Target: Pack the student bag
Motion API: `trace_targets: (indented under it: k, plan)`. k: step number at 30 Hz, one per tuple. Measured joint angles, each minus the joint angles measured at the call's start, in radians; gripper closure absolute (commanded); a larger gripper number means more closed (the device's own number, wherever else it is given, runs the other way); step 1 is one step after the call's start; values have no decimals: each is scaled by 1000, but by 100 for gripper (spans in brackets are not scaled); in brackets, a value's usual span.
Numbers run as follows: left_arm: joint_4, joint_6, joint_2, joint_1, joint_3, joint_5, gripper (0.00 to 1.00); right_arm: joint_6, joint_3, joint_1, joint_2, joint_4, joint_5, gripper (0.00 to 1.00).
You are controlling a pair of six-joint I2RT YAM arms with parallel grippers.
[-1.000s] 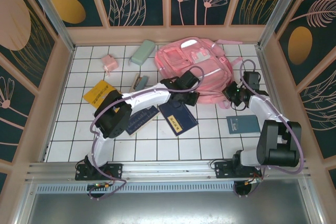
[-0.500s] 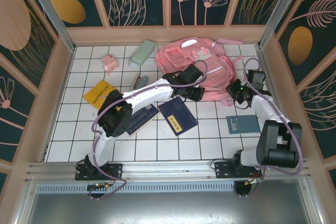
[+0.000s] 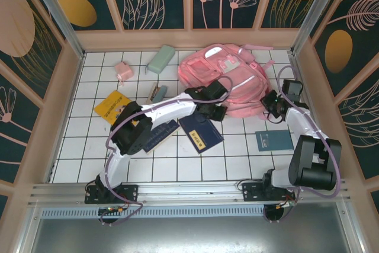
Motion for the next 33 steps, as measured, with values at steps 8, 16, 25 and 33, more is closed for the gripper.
trace_targets:
  k: [8, 16, 25, 33]
  plan:
    - [21, 43, -78, 175, -121, -45, 100, -3, 0, -7, 0, -21, -8, 100]
    - [-35, 61, -15, 182, -18, -64, 100, -11, 0, -22, 0, -2, -6, 57]
    - [-41, 38, -13, 175, -2, -42, 100, 39, -33, 92, -130, -3, 33, 32]
    - [-41, 35, -13, 141, -1, -15, 100, 236, -217, 309, -261, 18, 45, 36]
